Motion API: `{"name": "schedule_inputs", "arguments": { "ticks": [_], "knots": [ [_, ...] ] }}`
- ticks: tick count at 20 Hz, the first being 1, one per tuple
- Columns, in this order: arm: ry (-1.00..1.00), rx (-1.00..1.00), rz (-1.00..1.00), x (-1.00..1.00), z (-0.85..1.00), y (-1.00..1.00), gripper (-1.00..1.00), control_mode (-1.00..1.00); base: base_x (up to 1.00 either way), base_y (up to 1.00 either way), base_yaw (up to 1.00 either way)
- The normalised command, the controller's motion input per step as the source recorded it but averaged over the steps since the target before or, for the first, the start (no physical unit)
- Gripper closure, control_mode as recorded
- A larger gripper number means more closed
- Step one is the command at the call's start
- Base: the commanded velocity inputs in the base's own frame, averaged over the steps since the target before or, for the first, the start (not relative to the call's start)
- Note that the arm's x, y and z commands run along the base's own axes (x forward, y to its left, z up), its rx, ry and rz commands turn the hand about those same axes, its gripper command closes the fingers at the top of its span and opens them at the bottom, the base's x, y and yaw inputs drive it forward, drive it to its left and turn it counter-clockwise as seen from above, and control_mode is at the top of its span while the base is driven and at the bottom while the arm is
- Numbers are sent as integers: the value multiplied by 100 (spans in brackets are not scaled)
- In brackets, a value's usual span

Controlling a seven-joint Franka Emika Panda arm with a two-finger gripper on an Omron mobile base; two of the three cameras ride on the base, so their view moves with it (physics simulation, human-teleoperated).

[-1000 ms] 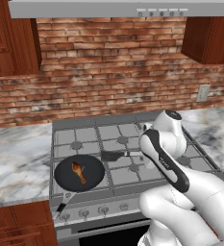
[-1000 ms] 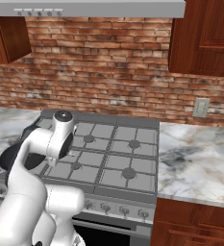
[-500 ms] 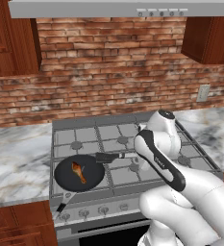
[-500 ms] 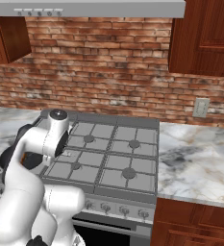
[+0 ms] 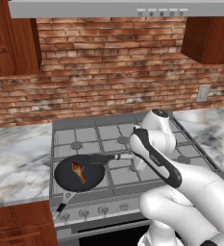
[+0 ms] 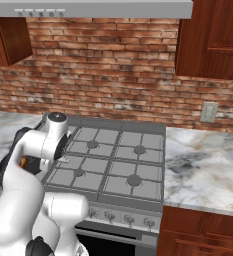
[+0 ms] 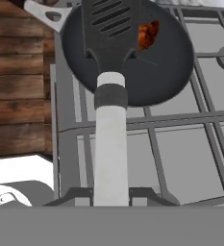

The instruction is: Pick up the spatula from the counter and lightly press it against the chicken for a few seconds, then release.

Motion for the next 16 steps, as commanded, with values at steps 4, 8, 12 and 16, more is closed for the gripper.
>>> {"name": "schedule_inputs", "arguments": {
  "ticks": [4, 8, 12, 16],
  "knots": [
    [4, 0, 0, -1, 0, 13, 100, -100, 0, 0, 0],
    [1, 0, 0, 0, 0, 18, 100, -100, 0, 0, 0],
    [0, 0, 0, -1, 2, 14, 100, -100, 0, 0, 0],
    [0, 0, 0, -1, 7, 8, 100, -100, 0, 0, 0]
  ]
}}
